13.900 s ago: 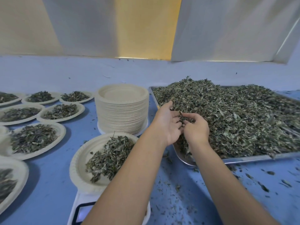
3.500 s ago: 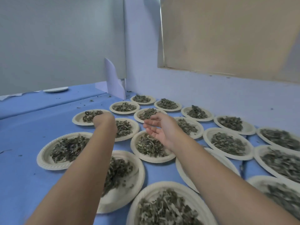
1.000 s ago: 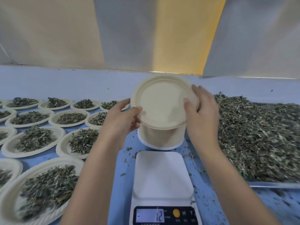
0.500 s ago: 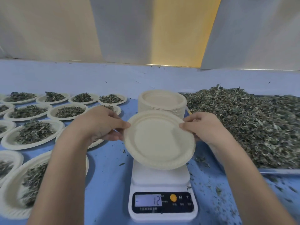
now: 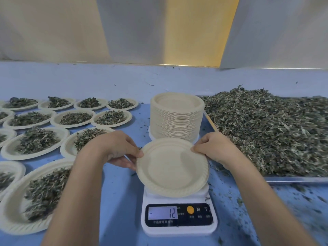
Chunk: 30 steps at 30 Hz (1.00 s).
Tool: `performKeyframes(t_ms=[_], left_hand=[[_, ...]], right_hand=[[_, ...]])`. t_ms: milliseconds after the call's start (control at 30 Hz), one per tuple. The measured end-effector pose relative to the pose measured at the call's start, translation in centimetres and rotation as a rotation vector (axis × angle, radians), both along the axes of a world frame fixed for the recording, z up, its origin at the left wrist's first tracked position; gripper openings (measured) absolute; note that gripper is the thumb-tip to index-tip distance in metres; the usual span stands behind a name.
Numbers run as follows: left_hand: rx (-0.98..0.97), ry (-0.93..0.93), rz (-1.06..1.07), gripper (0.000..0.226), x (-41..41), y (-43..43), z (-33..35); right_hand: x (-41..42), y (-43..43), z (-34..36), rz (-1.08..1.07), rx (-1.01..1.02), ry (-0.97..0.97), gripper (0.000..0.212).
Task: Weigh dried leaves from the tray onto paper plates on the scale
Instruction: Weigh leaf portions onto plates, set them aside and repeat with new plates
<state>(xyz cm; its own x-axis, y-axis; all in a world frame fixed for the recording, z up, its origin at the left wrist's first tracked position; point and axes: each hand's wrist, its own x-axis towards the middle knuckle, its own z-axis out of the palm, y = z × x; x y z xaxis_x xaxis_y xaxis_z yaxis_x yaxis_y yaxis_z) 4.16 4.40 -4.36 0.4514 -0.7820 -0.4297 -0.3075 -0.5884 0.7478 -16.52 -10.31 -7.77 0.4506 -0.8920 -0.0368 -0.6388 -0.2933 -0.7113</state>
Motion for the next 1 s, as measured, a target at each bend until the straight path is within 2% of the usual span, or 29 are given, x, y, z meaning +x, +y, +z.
performKeyframes(t_ms=[167,333,400,467,500,567,633,767,867,933,1000], left_hand=[[0.051,-0.018,-0.006,0.014,-0.1,-0.1,-0.1],[-0.006,-0.11,0.098,0.031,-0.3,-0.5,0.0],[-0.102,-0.294,0.122,0.031,-0.7,-1.0,0.0],[-0.246,-0.536,0.116,0.022,-1.8,-1.6,0.1],[-0.338,-0.587,0.109,0.017,-2.6,-1.9,0.2],[-0.505,-0.543,0.064,0.01,-4.5,-2.8,0.4],[-0.614,-0.419,-0.025,0.01,-6.5,-3.9,0.5],[-0.691,-0.203,-0.153,0.017,-10.5,-5.9,0.4],[-0.749,-0.144,-0.112,0.017,-13.1,-7.4,0.5],[-0.782,-0.2,-0.031,0.016,-14.4,-8.3,0.7],[-0.819,-0.177,0.042,0.017,-15.4,-8.8,1.0]], right_hand=[[0.1,-0.1,-0.4,0.047,0.013,0.029,0.017],[-0.1,-0.1,-0.1,0.031,-0.001,-0.032,0.042],[-0.3,0.0,0.1,0.013,-0.046,-0.113,0.039],[-0.4,0.0,0.2,-0.004,-0.105,-0.176,0.036],[-0.6,-0.2,0.2,-0.015,-0.132,-0.199,0.035],[-1.1,-0.6,0.3,-0.041,-0.176,-0.224,0.033],[-1.7,-1.0,0.3,-0.068,-0.193,-0.245,0.029],[-3.7,-2.1,-0.1,-0.131,-0.21,-0.235,0.023],[-5.8,-3.3,-0.4,-0.139,-0.223,-0.123,0.027],[-7.4,-4.3,-0.4,-0.184,-0.173,-0.043,0.031],[-8.6,-5.0,-0.3,-0.206,-0.086,0.064,0.04]])
